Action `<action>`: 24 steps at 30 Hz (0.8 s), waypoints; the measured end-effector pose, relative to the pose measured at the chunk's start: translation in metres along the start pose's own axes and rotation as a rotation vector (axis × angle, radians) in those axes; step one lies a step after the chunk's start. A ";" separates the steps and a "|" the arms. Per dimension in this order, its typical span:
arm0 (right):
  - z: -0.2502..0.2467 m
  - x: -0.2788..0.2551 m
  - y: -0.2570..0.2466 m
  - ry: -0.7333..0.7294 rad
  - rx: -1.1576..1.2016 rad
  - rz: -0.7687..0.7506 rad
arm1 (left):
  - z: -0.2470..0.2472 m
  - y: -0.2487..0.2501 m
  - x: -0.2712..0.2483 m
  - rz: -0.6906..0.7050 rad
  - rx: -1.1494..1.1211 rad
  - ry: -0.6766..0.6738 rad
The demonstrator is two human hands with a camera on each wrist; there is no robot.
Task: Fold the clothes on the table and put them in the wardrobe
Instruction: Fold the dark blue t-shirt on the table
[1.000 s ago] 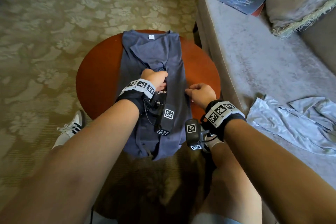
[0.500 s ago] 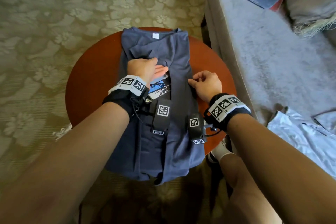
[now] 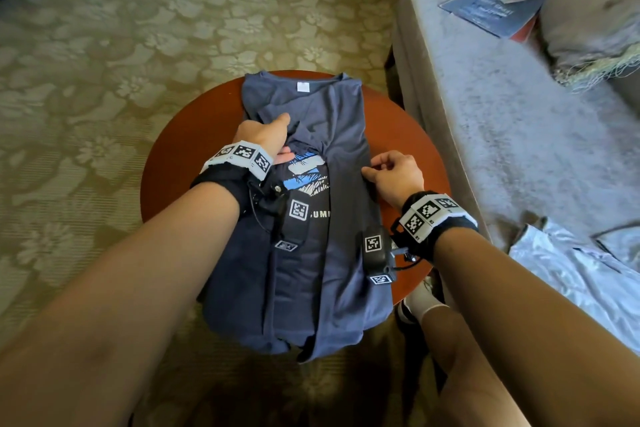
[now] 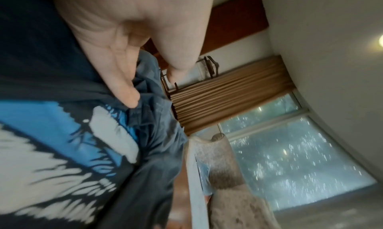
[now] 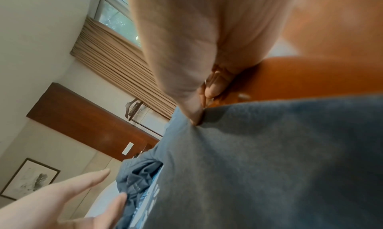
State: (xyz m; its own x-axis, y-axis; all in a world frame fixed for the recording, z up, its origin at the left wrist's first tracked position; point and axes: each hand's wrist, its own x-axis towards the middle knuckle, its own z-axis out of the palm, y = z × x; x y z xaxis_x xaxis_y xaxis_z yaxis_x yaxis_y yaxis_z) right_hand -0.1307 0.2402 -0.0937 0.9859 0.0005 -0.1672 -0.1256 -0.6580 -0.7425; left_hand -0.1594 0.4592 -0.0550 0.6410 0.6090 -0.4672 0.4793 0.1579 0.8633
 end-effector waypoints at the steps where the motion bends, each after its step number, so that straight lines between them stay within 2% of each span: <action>1: 0.000 0.001 0.001 -0.003 0.006 0.001 | 0.001 0.005 0.000 -0.058 -0.065 -0.044; 4: -0.001 0.004 0.002 -0.017 0.007 0.002 | 0.003 0.016 0.005 -0.150 -0.025 -0.093; 7: -0.001 0.007 0.003 -0.032 0.022 0.020 | 0.009 0.021 0.011 -0.070 0.117 -0.095; 10: -0.004 0.007 0.005 -0.048 0.033 0.010 | 0.011 0.019 0.021 0.058 0.381 -0.111; 12: -0.007 0.007 0.008 -0.055 0.031 -0.013 | 0.009 0.017 0.026 0.197 0.561 -0.011; 15: -0.011 0.007 0.010 -0.086 0.026 -0.040 | 0.006 0.017 0.028 0.409 0.501 0.169; 17: -0.011 0.007 0.009 -0.096 0.024 -0.045 | 0.002 0.016 0.028 0.480 0.525 0.235; 20: -0.010 0.007 0.006 -0.117 0.039 -0.030 | -0.007 0.009 0.039 0.448 0.661 0.241; 24: -0.007 0.019 0.000 -0.131 0.142 0.084 | -0.018 0.006 0.045 0.283 0.671 0.348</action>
State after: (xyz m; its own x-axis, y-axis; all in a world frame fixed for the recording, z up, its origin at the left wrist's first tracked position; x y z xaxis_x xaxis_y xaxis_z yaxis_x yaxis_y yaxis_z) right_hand -0.1114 0.2350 -0.0921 0.9498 0.0544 -0.3081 -0.2298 -0.5472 -0.8048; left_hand -0.1387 0.5016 -0.0672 0.6213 0.7807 -0.0666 0.6557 -0.4716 0.5896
